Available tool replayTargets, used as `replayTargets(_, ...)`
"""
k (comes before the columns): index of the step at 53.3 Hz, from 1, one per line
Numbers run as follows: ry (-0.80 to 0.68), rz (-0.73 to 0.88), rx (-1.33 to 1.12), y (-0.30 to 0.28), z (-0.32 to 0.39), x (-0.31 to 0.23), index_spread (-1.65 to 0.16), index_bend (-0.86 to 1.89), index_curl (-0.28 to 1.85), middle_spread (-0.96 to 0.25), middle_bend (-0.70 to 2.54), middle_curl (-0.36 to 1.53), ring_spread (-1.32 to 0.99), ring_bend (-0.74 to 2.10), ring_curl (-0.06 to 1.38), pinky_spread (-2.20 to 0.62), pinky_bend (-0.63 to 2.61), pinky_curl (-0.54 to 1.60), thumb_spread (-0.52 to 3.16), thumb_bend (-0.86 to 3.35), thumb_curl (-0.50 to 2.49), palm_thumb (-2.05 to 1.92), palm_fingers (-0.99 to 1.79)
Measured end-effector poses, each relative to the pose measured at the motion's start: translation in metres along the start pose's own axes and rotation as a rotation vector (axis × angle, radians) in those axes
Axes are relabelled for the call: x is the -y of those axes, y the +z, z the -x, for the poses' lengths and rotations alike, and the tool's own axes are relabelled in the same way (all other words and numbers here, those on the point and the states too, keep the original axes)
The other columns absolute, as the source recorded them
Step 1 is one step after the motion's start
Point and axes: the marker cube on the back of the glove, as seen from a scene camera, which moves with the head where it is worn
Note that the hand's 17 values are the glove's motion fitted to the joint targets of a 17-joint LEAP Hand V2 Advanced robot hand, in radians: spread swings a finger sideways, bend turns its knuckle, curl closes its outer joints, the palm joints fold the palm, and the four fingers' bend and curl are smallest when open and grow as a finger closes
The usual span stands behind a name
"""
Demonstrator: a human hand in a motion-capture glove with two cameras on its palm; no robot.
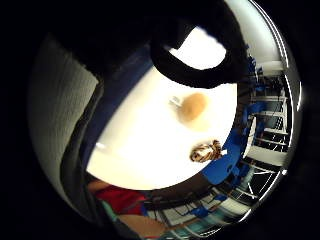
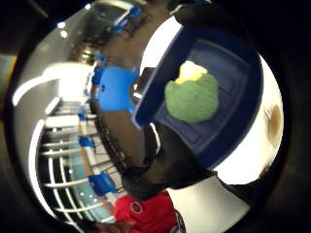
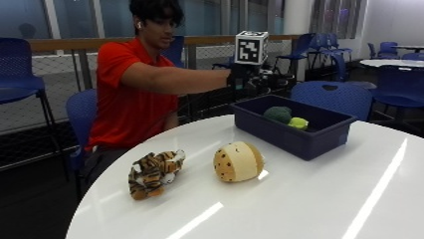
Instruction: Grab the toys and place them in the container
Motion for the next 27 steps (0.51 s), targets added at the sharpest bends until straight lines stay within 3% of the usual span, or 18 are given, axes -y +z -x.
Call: replayTargets(27,0.376,0.004,-0.017,0.026,-0.232,-0.135,-0.45,0.2,0.49,-0.06,0.13,0.24,0.03,0.14,0.19,0.12,0.95,0.33,1.11,-0.07,0.33,-0.07,-0.22)
